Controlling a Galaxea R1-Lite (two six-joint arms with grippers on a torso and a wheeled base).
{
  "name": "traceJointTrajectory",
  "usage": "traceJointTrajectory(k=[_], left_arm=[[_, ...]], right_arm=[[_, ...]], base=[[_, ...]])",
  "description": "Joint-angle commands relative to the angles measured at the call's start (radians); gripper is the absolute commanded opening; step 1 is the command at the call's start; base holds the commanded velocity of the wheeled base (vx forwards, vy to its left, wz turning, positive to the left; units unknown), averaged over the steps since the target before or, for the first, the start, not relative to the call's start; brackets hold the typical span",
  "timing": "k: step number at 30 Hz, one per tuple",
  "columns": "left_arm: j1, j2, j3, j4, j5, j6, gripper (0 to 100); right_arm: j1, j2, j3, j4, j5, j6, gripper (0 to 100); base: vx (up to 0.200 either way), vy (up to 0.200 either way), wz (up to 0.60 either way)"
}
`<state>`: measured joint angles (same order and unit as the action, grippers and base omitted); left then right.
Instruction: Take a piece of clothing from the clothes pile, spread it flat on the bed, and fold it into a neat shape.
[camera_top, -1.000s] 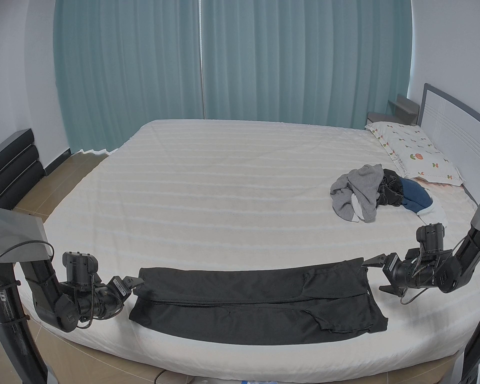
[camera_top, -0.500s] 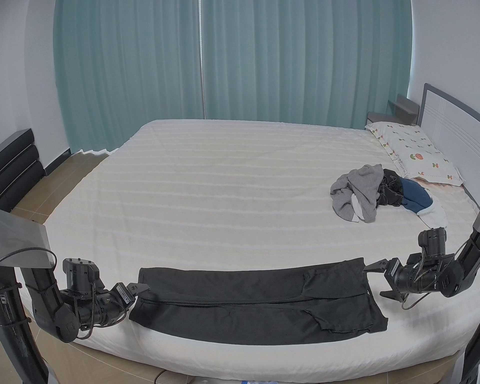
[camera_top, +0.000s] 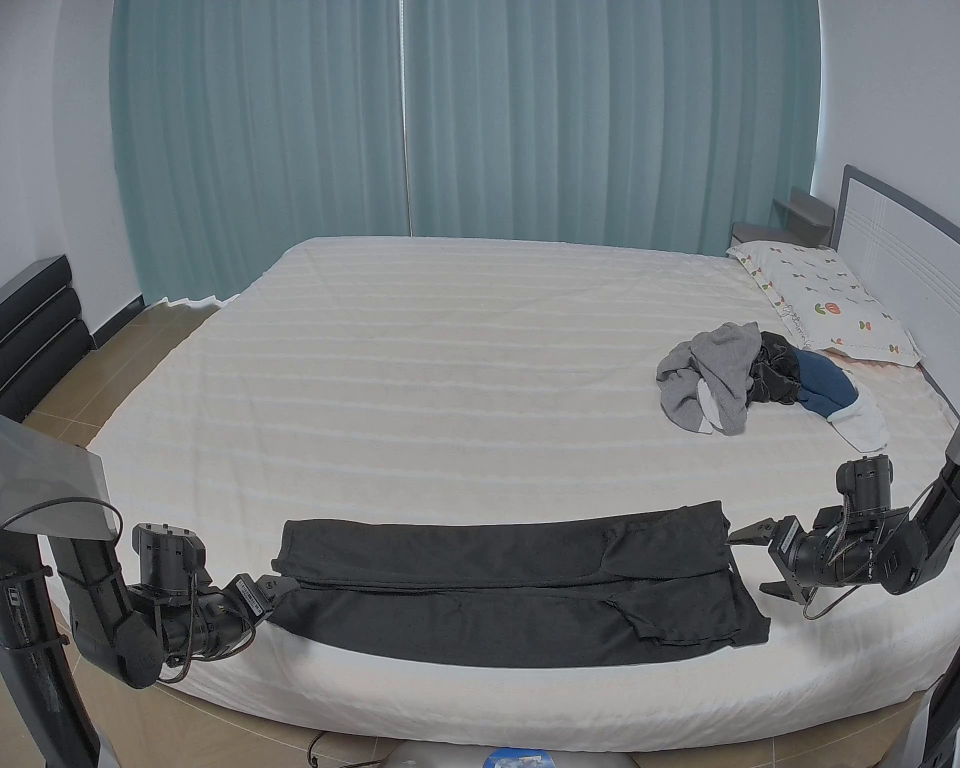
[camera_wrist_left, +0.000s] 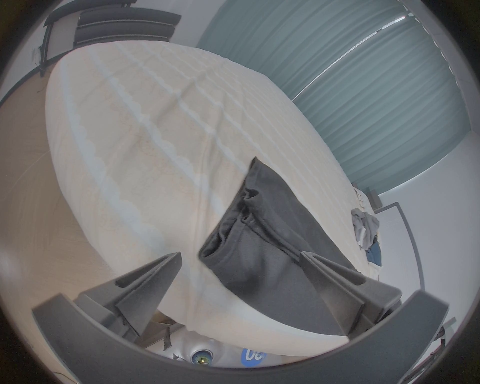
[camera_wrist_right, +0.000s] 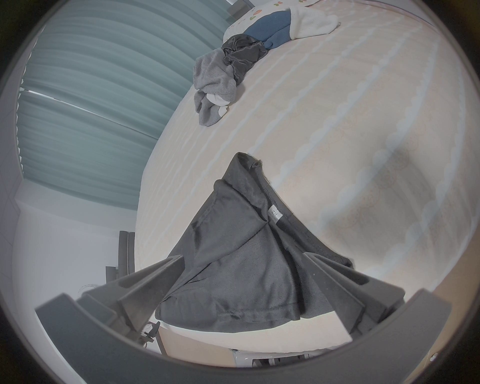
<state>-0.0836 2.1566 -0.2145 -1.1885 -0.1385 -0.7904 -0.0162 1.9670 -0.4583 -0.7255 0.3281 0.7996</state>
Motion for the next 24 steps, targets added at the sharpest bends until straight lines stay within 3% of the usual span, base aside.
traceJointTrajectory(k=[1, 11, 12, 24], left_arm=[[-0.019, 0.058, -0.025, -0.005, 0.013, 0.000, 100], [-0.022, 0.121, -0.095, -0.039, 0.042, 0.003, 100], [-0.024, 0.120, -0.091, -0.037, 0.048, 0.003, 0], [-0.008, 0.097, -0.003, -0.037, 0.111, 0.039, 0]], right_arm=[[0.001, -0.002, 0.000, 0.000, 0.000, 0.000, 100], [0.002, -0.004, -0.002, 0.000, 0.000, 0.000, 100], [0.001, -0.004, -0.002, 0.000, 0.000, 0.000, 100], [0.001, -0.007, 0.000, 0.000, 0.000, 0.000, 100]], base=[[0.000, 0.000, 0.00], [0.000, 0.000, 0.00], [0.000, 0.000, 0.00], [0.000, 0.000, 0.00]])
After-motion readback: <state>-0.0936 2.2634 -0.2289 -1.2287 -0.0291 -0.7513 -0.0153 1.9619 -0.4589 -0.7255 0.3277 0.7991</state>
